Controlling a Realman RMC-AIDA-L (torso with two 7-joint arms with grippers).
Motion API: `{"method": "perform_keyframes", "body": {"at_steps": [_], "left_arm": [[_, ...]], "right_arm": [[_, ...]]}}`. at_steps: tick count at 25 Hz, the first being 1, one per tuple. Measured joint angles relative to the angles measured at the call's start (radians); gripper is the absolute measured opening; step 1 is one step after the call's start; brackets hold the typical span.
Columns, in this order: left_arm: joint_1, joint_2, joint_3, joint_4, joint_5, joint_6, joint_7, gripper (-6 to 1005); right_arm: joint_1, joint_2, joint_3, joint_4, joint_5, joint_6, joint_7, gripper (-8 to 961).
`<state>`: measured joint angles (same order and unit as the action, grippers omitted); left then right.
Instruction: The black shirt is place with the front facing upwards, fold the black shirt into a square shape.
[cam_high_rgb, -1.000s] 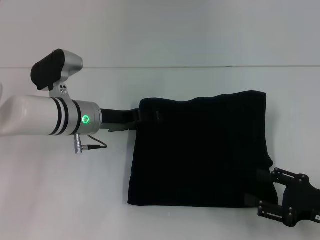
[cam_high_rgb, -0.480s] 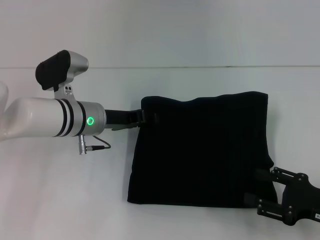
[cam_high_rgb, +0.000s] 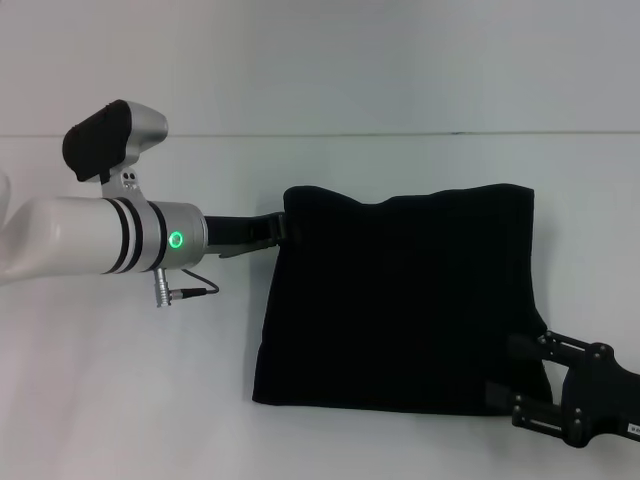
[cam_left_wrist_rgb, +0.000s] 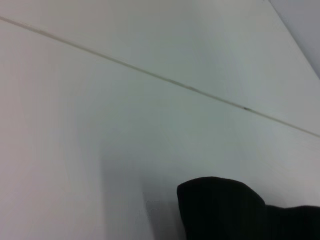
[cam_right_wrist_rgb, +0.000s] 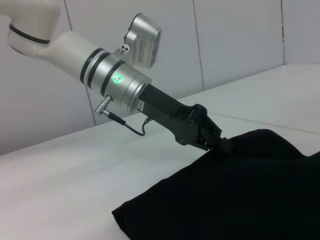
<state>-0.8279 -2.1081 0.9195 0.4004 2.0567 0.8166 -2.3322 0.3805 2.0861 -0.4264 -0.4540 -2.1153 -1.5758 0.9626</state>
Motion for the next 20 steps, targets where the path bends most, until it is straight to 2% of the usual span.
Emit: {"method": "perform_keyframes", "body": {"at_steps": [5,11,15,17,20], "left_arm": [[0.022,0.008,-0.001,-0.001,-0.073,0.005,0.001,39],[0.066,0.025,-0.04,-0.024,-0.21,0.019,0.043,36],[0.077,0.037,-0.079,-0.052,-0.222,0.014,0.055,37],[0.084,0.038,-0.095,-0.055,-0.225,0.009,0.056,38],[0.1,0.036,-0.165,-0.057,-0.228,0.006,0.069,38]], "right_arm": [[0.004,0.0,0.0,0.0,0.0,0.004,0.014,748],[0.01,0.0,0.0,0.0,0.0,0.006,0.016,748],[0.015,0.0,0.0,-0.001,0.0,0.008,0.016,748],[0.021,0.0,0.0,-0.003,0.0,0.008,0.017,748],[0.026,0.0,0.0,-0.005,0.0,0.008,0.02,748]]}}
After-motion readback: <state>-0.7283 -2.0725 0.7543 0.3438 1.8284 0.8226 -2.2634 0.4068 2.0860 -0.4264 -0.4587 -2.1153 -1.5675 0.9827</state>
